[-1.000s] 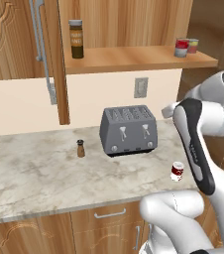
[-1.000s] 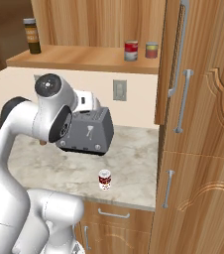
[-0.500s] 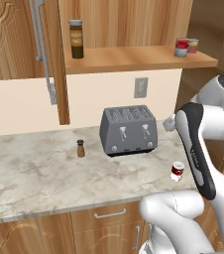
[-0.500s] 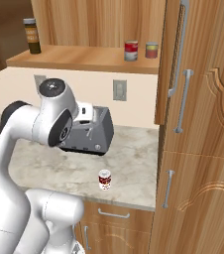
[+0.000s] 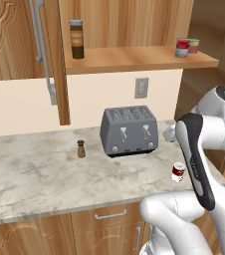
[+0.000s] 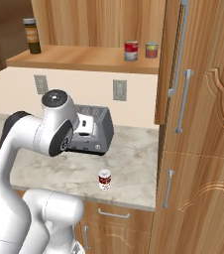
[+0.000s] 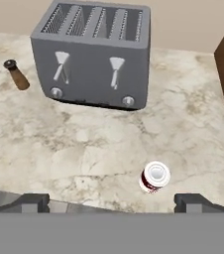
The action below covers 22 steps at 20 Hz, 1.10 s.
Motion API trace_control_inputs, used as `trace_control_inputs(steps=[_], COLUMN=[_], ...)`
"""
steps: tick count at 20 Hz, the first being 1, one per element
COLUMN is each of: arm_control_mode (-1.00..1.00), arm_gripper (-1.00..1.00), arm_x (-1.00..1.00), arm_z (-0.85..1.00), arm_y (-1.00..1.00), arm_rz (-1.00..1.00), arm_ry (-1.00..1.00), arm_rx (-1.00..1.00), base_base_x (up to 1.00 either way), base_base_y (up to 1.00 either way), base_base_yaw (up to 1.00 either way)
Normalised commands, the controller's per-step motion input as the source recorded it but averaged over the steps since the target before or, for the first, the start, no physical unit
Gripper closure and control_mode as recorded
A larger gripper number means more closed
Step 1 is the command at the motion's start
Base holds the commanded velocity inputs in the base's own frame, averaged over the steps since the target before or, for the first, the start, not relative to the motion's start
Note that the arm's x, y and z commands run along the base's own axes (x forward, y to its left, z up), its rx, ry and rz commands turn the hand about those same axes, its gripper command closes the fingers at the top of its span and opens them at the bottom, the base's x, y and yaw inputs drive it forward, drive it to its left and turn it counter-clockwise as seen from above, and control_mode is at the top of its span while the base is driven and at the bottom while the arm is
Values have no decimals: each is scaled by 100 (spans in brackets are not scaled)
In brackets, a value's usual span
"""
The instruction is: Pick the cans from the counter and place them in their designated side in the cabinet.
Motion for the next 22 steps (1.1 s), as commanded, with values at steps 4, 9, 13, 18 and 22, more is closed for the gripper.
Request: trace_control_inputs(steps=[4, 9, 13, 18, 22], arm_control_mode=[-100, -100, -100, -100, -100], arm_gripper=[-100, -100, -100, -100, -100], arm_x=[-12, -2, 0, 0, 0], arm_z=[-44, -36, -33, -34, -24], arm_y=[-12, -8, -2, -18, -19], arm_rz=[-8, -6, -1, 0, 0], arm_ry=[11, 12, 9, 14, 9], arm_rx=[-2, 0, 0, 0, 0], base_base_x=[0, 0, 0, 0, 0], base_base_y=[0, 0, 0, 0, 0], base_base_yaw=[0, 0, 0, 0, 0])
